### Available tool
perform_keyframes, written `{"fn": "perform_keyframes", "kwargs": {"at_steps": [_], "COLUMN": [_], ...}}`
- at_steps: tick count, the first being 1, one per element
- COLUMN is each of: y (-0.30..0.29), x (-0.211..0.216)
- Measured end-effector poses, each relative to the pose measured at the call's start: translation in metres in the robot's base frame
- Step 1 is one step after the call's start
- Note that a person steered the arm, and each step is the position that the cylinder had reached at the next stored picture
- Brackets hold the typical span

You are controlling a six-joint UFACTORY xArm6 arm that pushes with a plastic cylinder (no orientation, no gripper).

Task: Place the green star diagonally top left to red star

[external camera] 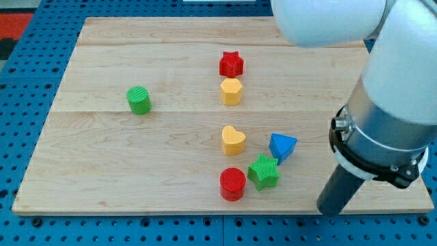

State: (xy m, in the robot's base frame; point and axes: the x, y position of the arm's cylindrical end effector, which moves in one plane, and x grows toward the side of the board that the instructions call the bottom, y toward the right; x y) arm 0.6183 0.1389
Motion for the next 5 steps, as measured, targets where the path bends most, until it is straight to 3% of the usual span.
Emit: {"fn": "perform_keyframes", "kwargs": {"at_steps": [1, 3, 5], "y": [-0.059, -0.086, -0.077], "x": [-0.007, -0.015, -0.087]}}
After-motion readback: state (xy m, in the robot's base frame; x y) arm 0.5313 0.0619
